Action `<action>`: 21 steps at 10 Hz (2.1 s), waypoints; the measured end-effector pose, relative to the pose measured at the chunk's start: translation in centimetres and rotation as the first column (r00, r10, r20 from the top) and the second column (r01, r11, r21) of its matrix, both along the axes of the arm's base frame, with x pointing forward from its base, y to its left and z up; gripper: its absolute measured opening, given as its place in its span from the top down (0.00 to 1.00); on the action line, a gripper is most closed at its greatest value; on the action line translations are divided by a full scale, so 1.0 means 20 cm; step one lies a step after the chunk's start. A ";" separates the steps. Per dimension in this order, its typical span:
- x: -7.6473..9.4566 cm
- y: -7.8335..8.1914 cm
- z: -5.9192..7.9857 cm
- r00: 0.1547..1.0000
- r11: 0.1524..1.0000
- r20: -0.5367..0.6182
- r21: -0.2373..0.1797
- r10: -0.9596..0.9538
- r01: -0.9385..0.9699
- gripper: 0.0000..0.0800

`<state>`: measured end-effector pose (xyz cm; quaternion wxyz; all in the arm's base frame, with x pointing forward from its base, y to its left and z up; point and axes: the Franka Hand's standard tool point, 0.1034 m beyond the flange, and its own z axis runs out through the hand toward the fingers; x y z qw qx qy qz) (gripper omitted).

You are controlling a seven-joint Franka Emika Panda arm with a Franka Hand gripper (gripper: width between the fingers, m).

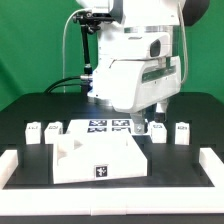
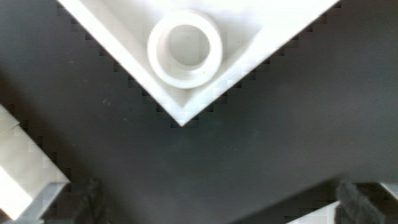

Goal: Assemble one leg

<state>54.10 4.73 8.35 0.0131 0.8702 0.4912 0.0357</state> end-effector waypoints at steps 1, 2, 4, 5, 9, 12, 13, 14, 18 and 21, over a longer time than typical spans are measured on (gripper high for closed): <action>0.00 0.00 0.00 1.000 1.000 0.000 0.000 0.000 0.000 0.19; 0.00 0.00 0.00 1.000 1.000 0.000 0.000 0.000 0.000 0.19; -0.01 0.00 0.00 1.000 1.000 -0.002 -0.003 0.019 -0.019 0.19; -0.05 -0.02 -0.02 0.997 0.997 -0.012 -0.014 0.073 -0.073 0.19; -0.15 -0.14 -0.04 0.937 0.936 -0.067 -0.066 0.343 -0.347 0.19; -0.16 -0.15 -0.04 0.938 0.936 -0.070 -0.066 0.340 -0.345 0.19; -0.16 -0.15 -0.04 0.938 0.936 -0.071 -0.066 0.340 -0.345 0.19; -0.16 -0.15 -0.04 0.933 0.931 -0.069 -0.067 0.354 -0.358 0.19; -0.42 -0.36 -0.11 0.869 0.867 -0.065 -0.060 0.491 -0.495 0.19; -0.46 -0.44 -0.13 0.873 0.872 -0.079 -0.051 0.482 -0.486 0.19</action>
Offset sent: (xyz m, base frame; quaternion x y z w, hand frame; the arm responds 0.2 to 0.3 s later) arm 0.0000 0.0000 0.0000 0.0000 0.0000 0.0000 1.0000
